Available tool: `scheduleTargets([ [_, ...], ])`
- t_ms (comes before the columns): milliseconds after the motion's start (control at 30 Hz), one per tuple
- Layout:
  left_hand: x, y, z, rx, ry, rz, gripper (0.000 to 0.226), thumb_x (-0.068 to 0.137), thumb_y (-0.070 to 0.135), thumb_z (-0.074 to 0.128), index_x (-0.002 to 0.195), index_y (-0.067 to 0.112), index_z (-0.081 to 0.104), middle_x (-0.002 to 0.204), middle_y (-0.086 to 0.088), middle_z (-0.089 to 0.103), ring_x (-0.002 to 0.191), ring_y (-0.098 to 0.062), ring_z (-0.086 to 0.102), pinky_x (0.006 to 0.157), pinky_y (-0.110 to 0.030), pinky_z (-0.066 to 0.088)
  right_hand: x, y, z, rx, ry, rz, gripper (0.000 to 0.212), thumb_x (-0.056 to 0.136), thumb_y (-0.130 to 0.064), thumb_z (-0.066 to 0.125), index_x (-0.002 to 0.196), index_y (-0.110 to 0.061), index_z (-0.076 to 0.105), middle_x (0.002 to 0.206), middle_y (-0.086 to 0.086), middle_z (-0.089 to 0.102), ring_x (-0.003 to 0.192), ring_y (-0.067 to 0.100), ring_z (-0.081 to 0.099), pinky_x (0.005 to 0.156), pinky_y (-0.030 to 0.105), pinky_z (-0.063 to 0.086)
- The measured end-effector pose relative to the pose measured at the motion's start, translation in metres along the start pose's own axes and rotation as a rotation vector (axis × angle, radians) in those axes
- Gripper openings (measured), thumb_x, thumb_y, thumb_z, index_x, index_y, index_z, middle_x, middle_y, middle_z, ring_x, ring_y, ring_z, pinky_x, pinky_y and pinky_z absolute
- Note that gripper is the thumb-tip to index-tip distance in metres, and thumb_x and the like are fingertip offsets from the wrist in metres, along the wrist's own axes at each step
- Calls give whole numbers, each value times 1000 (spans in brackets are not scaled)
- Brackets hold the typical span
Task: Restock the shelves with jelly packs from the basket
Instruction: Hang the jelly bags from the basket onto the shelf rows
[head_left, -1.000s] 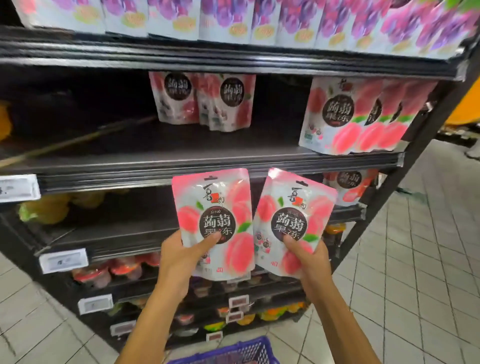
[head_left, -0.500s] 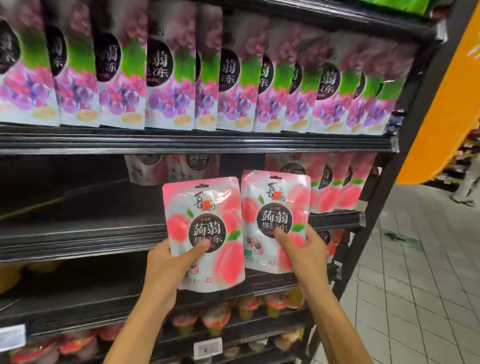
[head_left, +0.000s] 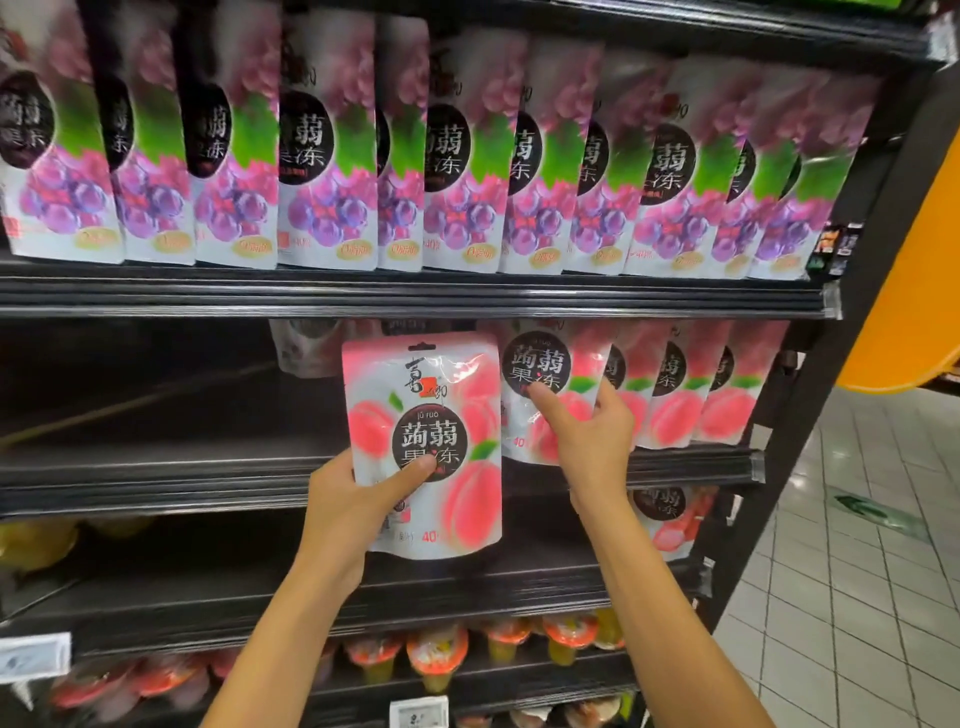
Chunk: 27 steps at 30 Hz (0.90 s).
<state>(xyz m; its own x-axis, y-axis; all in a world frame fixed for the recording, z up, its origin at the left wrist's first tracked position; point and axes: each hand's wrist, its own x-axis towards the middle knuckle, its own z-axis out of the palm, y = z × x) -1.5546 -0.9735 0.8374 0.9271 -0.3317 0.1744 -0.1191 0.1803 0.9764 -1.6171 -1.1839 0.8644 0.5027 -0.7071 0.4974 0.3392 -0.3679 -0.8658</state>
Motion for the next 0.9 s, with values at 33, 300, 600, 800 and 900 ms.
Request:
scheduleTargets([
  [33,0,0,1,6,4,1,55,50,45,83,97,19,72,90,2,77,83,-15,74,60,-27,58,2,2,3,-1,1,2,38,74,-40,82,90,-12,62,87,8,70,79,19,63,75,31,54],
  [300,-3,-4,3,23,18,2,49,54,41,84,94,17,73,90,0,77,82,-16,75,59,-26,58,-11,19,-1,-177,-58,35,78,74,-44,81,136,-12,47,132,-3,57,124,9,48,106,32,42],
  [600,-3,-10,9,24,13,-12,52,52,44,84,96,16,73,91,1,77,83,-17,75,62,-26,58,-25,31,-16,-603,158,-61,64,68,-54,81,123,-29,59,102,-1,62,98,17,52,80,33,45],
  [800,-2,-10,9,32,15,-25,51,54,42,85,96,15,73,91,0,77,84,-17,75,66,-32,59,-19,37,-6,-686,195,-37,67,67,-59,79,124,-30,59,97,0,63,90,15,46,79,35,44],
  [900,-1,-9,10,45,27,-31,51,55,40,84,97,15,72,91,0,77,84,-18,74,70,-35,59,-23,37,-4,-678,228,-124,65,67,-54,82,120,-23,62,100,-2,66,95,22,55,73,36,47],
])
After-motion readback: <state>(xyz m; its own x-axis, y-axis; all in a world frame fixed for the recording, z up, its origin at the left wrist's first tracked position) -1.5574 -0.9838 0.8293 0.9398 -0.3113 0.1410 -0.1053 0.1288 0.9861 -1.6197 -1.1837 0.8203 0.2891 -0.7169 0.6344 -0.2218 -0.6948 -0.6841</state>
